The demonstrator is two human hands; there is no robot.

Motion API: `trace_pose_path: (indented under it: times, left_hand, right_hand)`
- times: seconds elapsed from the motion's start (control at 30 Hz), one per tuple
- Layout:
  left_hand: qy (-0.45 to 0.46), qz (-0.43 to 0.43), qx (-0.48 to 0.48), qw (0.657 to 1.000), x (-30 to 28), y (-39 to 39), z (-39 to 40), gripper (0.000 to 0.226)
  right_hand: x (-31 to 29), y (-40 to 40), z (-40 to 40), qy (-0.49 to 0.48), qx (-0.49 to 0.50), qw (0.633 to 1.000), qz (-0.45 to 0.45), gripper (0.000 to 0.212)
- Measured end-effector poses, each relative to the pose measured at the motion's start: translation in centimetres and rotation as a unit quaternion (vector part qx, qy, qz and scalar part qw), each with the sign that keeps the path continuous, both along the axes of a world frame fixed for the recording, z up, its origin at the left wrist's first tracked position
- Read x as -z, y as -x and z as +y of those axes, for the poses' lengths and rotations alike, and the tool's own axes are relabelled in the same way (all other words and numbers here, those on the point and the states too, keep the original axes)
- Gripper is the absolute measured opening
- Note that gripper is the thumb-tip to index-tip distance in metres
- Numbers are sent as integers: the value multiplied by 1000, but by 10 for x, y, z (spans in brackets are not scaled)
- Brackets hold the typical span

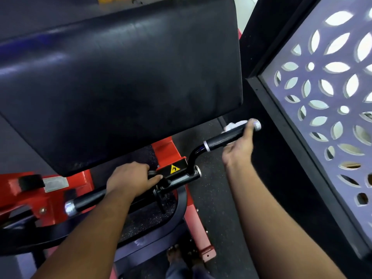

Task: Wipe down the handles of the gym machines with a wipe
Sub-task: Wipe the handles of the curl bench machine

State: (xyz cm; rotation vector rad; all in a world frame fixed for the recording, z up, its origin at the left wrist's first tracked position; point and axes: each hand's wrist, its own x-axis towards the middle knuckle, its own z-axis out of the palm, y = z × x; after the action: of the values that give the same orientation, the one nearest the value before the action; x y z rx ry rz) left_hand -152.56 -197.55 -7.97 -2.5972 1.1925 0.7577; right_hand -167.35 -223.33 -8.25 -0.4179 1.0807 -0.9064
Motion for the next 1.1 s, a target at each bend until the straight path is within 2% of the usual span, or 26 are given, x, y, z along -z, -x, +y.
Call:
trace_pose_path:
  times: [0.07,0.13,0.23,0.27,0.33,0.4,0.5,0.57,0.63,0.67,0.73,0.83,0.93,0.97,1.0,1.03,1.07,1.1]
  left_hand:
    - [-2,-4,-3,1000,0,0,0,55]
    - [-4,-6,-9,1000,-1,0,0,55]
    - [-9,-6,-11,1000,0,0,0,55]
    - [-12,-7,-10,1000,1,0,0,55]
    - [-11,-9,-10,1000,1,0,-1,55]
    - [-15,-8,-10,1000,1,-1,-2,55]
    - [-14,-8,-10,1000,2,-1,-1,54]
    - [-10,-11,-7,1000,2,-1,-1,55]
    - [-10,-11,-5,1000,3,-2,-1,55]
    - [-9,-10,-4,1000,3,-3,0,55]
    - [1,-6,-6,1000,3,-2,0,55]
    - [15,1,1,1000,2,-3,1,52]
    - [22,4,14,1000,2,-2,2,51]
    - [25,2,16,1000,2,-2,1,51]
    - [28,2,17,999,2,-2,1,51]
    - [28,0,17,999,2,-2,0,51]
    - [28,1,18,999,4,-3,1,51]
    - [29,2,18,999,5,-3,1,52]
  right_hand:
    - [10,-8,35,-34,-75,996,40,42]
    - [4,-8,42,-61,-120,990,30,46]
    - [-13,3,0,-34,-37,998,-29,40]
    - [-19,3,-11,-20,-6,1000,-21,38]
    - [-22,-1,-5,6,17,998,57,31]
    - [-11,-8,34,-6,-58,986,157,33]
    - [6,-16,83,-48,-191,965,172,67]
    - [4,-20,74,-10,-175,965,196,81]
    - [-6,-22,53,92,-133,939,303,90]
    - [-9,-20,46,158,-134,903,377,94]
    - [1,-13,44,267,-161,804,506,102]
    - [26,8,67,358,-270,659,605,119]
    - [40,33,78,477,-395,456,639,124]
    - [40,40,70,517,-415,383,643,122]
    - [37,44,57,541,-422,329,649,119]
    - [31,45,40,544,-421,308,658,117]
    - [24,45,24,525,-415,314,674,116]
    - [16,44,10,491,-407,338,692,114]
